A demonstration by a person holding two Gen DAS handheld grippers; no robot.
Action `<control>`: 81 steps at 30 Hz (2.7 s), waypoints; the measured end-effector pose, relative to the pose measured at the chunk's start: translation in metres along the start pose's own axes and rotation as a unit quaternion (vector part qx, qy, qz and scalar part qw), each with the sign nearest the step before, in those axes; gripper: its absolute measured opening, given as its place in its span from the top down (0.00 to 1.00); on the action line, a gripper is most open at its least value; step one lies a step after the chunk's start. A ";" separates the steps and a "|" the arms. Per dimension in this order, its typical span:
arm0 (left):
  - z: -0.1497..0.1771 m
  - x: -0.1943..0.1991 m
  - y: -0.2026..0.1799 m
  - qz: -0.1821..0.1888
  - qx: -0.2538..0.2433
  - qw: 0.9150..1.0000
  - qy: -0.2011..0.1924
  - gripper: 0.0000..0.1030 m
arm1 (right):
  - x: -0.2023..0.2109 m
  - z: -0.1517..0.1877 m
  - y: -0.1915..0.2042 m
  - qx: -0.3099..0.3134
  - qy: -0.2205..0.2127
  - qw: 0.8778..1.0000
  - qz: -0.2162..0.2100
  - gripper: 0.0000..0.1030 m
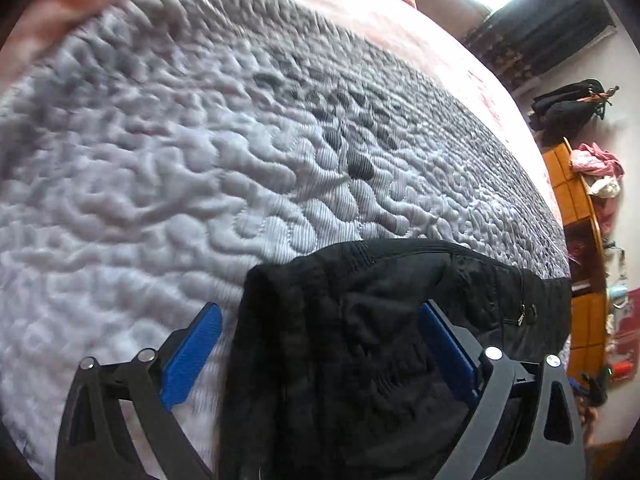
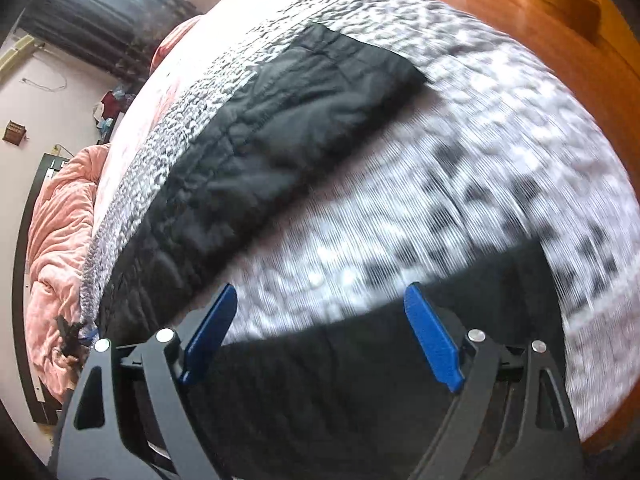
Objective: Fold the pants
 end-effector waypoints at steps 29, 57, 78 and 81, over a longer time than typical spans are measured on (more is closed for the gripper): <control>0.000 -0.007 0.011 -0.043 0.043 0.998 -0.035 0.76 | -0.199 -0.228 0.022 0.095 0.044 0.994 -0.034 0.70; 0.040 0.203 -0.049 0.051 0.021 0.984 -0.168 0.88 | 0.102 -0.123 -0.001 0.112 -0.135 0.983 -0.049 0.94; 0.161 0.253 0.012 0.065 0.100 0.978 -0.169 0.87 | 0.178 0.027 -0.066 0.049 -0.164 0.984 -0.046 0.90; 0.174 0.251 0.019 0.065 0.108 0.978 -0.166 0.86 | 0.181 0.043 -0.074 0.041 -0.160 0.985 -0.043 0.90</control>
Point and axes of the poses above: each gripper's, at about its wrist camera, not at the fingertips, and x roughly against the way its jaws point, y to its left, z to its underside, the point moved 3 cm from there along -x, roughly the way its jaws point, and after that the axes turned 15 degrees about -y, right-handed, at the moved point
